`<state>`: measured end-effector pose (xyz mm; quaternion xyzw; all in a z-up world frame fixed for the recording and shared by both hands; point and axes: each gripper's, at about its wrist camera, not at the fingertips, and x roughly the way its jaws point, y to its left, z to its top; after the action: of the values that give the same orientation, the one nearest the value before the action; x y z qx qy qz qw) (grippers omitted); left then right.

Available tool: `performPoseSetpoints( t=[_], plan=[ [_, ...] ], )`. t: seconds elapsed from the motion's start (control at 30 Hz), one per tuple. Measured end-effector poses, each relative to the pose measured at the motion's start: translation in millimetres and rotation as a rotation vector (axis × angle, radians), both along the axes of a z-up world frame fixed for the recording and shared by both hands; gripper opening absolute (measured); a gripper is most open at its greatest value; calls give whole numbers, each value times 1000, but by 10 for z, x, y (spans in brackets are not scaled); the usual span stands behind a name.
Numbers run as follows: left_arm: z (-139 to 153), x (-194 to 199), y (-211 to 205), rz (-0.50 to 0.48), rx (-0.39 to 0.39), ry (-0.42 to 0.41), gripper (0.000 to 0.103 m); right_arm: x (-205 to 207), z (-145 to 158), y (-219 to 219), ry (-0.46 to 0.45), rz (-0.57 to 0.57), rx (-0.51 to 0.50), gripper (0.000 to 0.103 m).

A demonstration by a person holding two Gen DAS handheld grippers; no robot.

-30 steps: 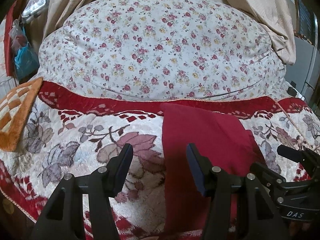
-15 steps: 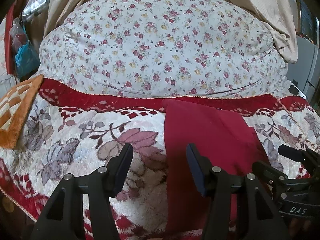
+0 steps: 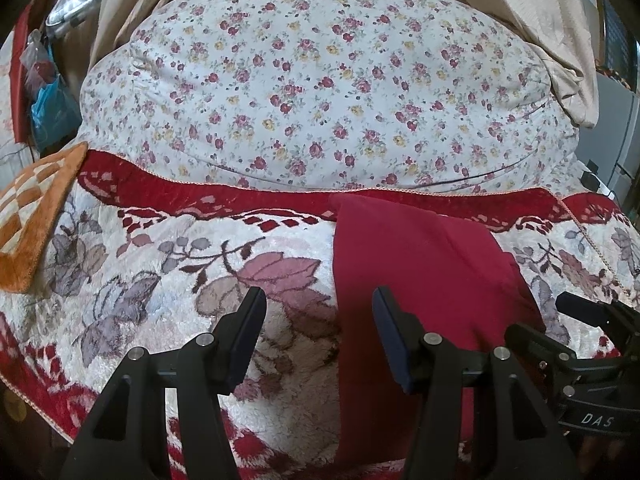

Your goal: Fold small clothes

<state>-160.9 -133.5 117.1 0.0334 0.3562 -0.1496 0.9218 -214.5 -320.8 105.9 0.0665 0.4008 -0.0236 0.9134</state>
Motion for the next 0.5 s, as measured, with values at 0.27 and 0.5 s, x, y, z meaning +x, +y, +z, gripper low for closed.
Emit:
performPoseSetpoints(
  t=[0.27, 0.5],
  plan=[
    [-53, 32, 18, 4, -5, 9, 33, 31, -52, 6, 12, -2, 7, 92],
    [-88, 48, 23, 5, -1, 17, 33, 47, -65, 6, 14, -3, 11, 92]
  ],
)
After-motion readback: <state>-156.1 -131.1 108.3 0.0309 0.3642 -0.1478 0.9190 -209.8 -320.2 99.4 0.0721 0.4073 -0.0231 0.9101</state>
